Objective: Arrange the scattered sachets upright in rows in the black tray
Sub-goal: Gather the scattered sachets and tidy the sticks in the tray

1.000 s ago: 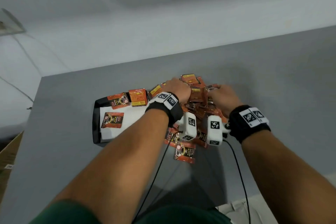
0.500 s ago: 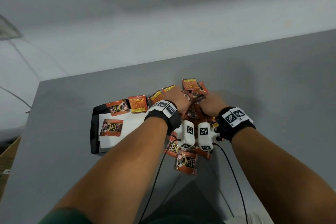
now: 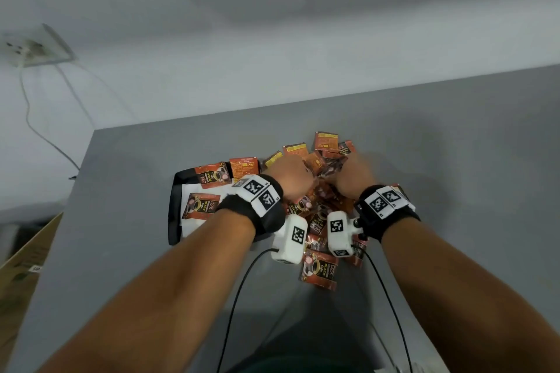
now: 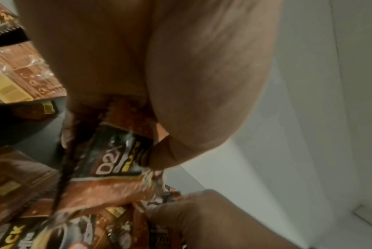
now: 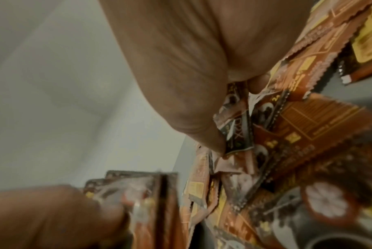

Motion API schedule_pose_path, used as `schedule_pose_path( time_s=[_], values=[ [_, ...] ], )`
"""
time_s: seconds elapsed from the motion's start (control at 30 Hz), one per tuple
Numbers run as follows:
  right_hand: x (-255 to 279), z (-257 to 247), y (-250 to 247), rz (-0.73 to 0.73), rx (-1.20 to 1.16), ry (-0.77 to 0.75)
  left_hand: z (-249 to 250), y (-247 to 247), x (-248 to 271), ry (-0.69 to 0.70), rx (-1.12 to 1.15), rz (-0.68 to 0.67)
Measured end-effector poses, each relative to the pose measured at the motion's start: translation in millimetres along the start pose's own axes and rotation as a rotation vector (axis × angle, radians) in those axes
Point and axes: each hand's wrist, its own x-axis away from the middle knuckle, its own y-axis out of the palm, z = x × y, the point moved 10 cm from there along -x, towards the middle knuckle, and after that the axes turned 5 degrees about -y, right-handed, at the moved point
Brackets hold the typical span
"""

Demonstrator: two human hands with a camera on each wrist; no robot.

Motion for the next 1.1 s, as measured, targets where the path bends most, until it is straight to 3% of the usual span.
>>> schedule_pose_path(
  time_s=[0.13, 0.23, 0.3, 0.47, 0.63, 0.73, 0.87, 1.1],
  values=[
    [10.7, -9.0, -14.6, 0.010, -0.178, -0.088, 4.5, 26.7, 1.6, -0.007, -0.157, -0.108],
    [29.9, 7.4, -38.1, 0.046, -0.564, 0.046, 7.6, 42.1, 2.0, -0.009, -0.291, -0.165],
    [41.2, 17.4, -57.5, 0.091, -0.662, 0.089, 7.9, 46.4, 2.9, -0.008, -0.364, -0.161],
    [57.0, 15.4, -47.2, -0.050, -0.520, 0.041, 10.2, 48.1, 6.9, -0.007, -0.440, -0.089],
    [48.2, 9.0, -9.9, -0.073, -0.252, 0.055, 11.4, 38.2, 13.7, 0.042, -0.252, -0.045],
    [41.8, 7.5, -0.9, -0.026, -0.212, 0.084, 16.6, 24.3, 25.3, 0.119, -0.194, -0.005],
    [36.8, -1.9, 6.4, -0.091, 0.026, 0.092, 6.7, 4.7, 28.1, 0.106, -0.011, 0.060],
    [30.1, -10.7, 14.0, -0.148, -0.089, 0.052, -11.9, -35.1, 26.8, 0.069, 0.262, 0.196]
  ],
)
